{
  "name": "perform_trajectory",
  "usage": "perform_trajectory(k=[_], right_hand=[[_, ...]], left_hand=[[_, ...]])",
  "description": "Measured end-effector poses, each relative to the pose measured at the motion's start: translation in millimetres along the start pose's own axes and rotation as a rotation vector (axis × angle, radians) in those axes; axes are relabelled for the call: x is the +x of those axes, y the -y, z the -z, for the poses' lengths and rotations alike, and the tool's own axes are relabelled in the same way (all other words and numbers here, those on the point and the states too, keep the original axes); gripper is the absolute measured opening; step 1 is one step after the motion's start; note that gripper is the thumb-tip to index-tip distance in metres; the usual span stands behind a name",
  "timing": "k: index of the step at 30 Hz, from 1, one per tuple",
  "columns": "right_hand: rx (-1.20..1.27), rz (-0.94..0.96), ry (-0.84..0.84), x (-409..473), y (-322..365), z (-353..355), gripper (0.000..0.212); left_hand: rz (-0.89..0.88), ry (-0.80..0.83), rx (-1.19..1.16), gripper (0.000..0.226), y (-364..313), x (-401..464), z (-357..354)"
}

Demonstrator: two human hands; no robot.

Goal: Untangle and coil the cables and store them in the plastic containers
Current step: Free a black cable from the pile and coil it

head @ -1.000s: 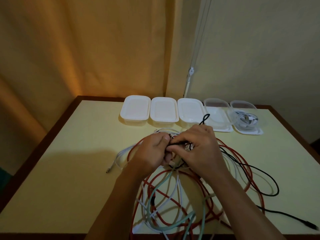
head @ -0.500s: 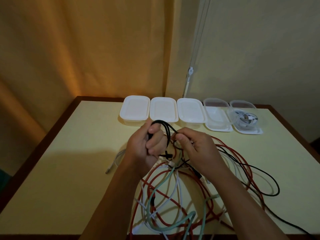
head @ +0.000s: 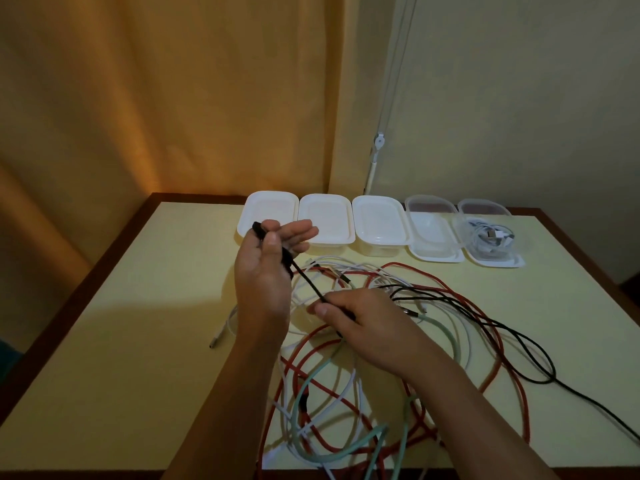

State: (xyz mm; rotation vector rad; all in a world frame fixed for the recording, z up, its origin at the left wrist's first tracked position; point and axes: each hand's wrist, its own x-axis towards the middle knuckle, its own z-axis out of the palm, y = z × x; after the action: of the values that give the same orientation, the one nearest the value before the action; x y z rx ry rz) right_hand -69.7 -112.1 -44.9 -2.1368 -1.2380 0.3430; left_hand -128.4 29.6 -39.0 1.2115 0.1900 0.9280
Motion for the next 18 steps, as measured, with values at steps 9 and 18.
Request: perform_trajectory(k=[9, 18], right_hand=[[-0.034, 0.141, -0.292, -3.3, 3.8, 10.4, 0.023], [0.131, 0.18, -0.514, -5.0, -10.5, 23.9, 0.009]], left_hand=[[0.076, 0.365, 0.692, 0.024, 19.9, -10.2, 9.7], [0.487, 0.713, 0.137, 0.039, 4.0, -10.1, 7.1]])
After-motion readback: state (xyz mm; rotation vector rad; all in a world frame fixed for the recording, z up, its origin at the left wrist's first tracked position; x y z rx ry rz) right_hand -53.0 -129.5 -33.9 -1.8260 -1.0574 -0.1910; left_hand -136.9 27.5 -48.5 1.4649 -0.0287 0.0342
